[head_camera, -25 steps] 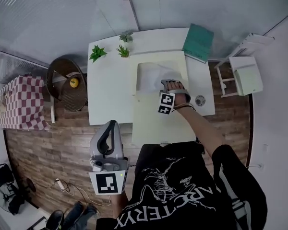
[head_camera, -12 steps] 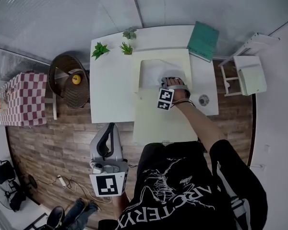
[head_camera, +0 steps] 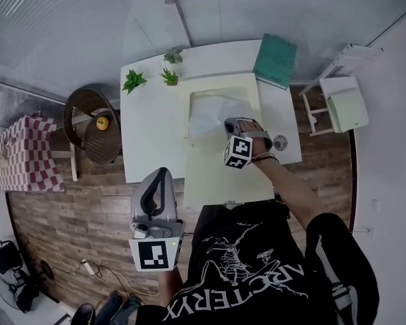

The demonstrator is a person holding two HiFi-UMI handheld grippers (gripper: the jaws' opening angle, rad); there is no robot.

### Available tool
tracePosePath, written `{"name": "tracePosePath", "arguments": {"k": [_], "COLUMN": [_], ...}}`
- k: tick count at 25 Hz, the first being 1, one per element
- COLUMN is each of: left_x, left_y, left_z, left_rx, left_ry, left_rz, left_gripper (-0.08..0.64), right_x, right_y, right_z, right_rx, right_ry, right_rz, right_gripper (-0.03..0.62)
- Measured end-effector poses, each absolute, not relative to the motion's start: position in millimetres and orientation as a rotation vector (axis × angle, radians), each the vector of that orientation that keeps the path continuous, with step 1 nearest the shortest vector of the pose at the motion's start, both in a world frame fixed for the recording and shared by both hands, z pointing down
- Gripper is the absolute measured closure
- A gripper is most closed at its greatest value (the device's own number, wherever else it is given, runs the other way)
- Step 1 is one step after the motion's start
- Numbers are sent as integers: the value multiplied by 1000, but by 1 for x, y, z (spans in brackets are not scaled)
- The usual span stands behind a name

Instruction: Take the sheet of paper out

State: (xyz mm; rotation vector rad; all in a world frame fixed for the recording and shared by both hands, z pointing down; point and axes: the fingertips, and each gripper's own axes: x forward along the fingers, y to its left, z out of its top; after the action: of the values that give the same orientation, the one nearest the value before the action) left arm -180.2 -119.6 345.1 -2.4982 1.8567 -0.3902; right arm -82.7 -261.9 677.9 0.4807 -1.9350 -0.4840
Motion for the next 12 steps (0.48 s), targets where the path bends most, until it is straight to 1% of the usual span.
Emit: {"name": "tracePosePath", "arguments": {"k": [6,12], "left_x": [-158,-146], "left_y": [-137,-143], "left_z": [339,336], "left_rx": [-2559,-2586], "left_ry": [1749,1711], "left_rz": [-313,-269], "left_gripper": [548,548], "right_x": [-50,-15], "right_y": [-226,-213], "right_z": [585,482], "right_rx": [605,833], "right_ry": [-2096,-2325], "right_rz": [-424,-277], "right_gripper": [580,580]}}
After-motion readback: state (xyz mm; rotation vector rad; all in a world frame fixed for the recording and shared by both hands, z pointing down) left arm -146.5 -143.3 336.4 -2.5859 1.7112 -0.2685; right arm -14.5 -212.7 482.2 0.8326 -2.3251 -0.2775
